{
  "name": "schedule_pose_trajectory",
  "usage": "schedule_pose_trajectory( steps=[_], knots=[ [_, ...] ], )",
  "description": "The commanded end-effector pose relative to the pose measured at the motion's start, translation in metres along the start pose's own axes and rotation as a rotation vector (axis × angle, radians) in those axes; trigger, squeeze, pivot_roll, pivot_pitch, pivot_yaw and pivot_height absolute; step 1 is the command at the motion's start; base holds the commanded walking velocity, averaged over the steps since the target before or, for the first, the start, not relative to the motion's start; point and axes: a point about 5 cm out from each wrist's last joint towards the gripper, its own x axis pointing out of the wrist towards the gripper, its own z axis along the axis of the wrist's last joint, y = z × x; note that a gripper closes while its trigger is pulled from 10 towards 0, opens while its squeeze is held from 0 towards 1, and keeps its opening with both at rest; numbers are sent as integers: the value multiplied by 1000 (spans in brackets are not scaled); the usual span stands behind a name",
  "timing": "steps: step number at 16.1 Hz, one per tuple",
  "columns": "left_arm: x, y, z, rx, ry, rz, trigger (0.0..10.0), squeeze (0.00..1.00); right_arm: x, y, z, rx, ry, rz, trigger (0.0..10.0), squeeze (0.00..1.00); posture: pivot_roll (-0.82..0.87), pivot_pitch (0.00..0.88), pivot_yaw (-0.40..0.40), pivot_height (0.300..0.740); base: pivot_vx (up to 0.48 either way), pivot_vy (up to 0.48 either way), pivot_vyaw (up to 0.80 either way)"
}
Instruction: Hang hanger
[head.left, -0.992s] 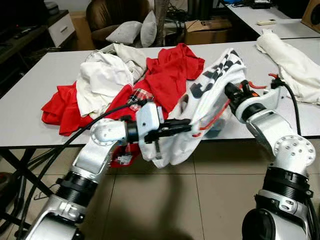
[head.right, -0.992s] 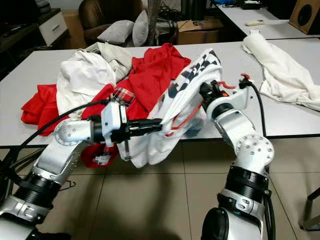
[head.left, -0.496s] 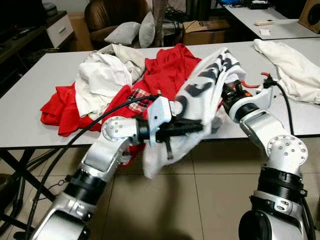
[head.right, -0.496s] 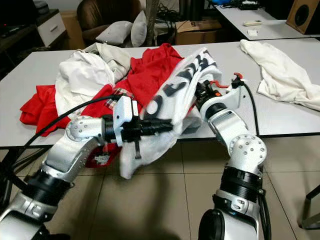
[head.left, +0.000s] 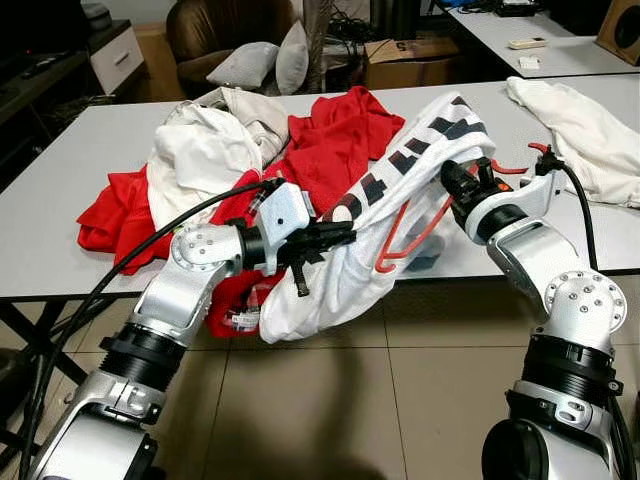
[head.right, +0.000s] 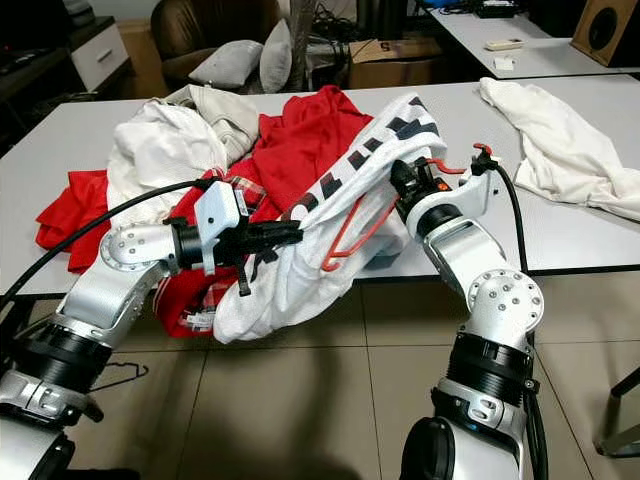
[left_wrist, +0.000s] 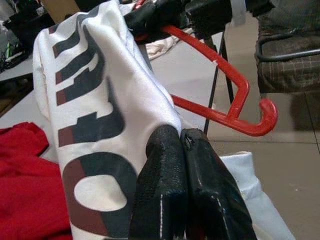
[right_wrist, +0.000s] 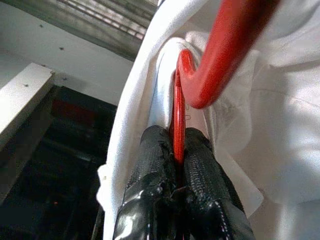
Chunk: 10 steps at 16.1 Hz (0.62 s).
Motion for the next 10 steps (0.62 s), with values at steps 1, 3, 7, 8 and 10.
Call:
schedule_pose_trajectory(
  steps=[1,3,7,8,10],
  knots=[
    [-5,4,6,10,-9,-10,0,0,2,6,0,1,6,20,10000,0,-140,0,64,740,0,0,0],
    [4,-15,22,-117,-147,-145,0,0,6,3,-1,10,-8,-3,10000,0,-137,0,60,740,0,0,0],
    [28,-38,31,-220,-238,-238,0,0,11,3,-6,23,-6,-23,10000,0,-135,0,55,740,0,0,0],
    [34,-40,29,-245,-242,-233,0,0,13,4,-8,33,-6,-18,10000,0,-135,0,55,740,0,0,0],
    [43,-38,32,-257,-267,-177,0,0,16,8,-12,51,7,-10,10000,0,-138,0,54,740,0,0,0]
  ],
)
